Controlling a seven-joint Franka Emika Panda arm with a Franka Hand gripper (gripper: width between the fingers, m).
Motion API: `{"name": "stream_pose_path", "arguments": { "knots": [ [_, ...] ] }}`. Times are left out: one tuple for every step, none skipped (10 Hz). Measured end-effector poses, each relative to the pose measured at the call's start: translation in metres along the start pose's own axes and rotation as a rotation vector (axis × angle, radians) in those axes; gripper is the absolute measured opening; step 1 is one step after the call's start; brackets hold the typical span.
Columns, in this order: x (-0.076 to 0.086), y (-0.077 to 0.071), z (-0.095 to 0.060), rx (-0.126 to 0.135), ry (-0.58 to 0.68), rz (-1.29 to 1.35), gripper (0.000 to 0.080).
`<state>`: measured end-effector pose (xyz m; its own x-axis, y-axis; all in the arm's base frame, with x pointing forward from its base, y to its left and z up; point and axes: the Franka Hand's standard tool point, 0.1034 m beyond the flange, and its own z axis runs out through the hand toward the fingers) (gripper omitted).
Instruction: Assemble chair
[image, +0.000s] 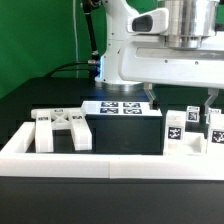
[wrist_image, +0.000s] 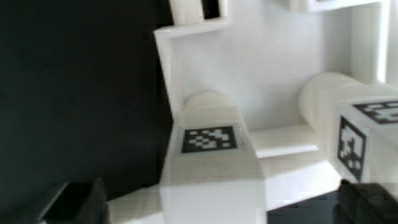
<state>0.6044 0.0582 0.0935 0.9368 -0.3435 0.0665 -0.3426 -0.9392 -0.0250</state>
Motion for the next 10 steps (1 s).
{"name": "stream_pose_path", "arguments": {
  "knots": [
    [-0.007, 0.0, -0.001, 0.007, 0.021, -0.012, 0.0649],
    [-0.012, 0.0, 0.002, 0.009, 0.03, -0.017, 0.0649],
    [-0.013, -0.001, 0.003, 0.01, 0.033, -0.014, 0.0649],
    [-0.013, -0.001, 0.003, 0.01, 0.032, -0.014, 0.0649],
    [-0.013, -0.001, 0.003, 0.01, 0.032, -0.015, 0.0649],
    [-0.013, -0.001, 0.003, 0.01, 0.032, -0.015, 0.0649],
    [-0.014, -0.001, 0.004, 0.01, 0.032, -0.016, 0.0649],
    [-0.015, -0.003, 0.005, 0.017, 0.056, -0.029, 0.0649],
    [-0.023, -0.004, 0.008, 0.021, 0.076, -0.041, 0.0649],
    [-0.032, -0.007, 0.013, 0.027, 0.102, -0.057, 0.0649]
  ]
}}
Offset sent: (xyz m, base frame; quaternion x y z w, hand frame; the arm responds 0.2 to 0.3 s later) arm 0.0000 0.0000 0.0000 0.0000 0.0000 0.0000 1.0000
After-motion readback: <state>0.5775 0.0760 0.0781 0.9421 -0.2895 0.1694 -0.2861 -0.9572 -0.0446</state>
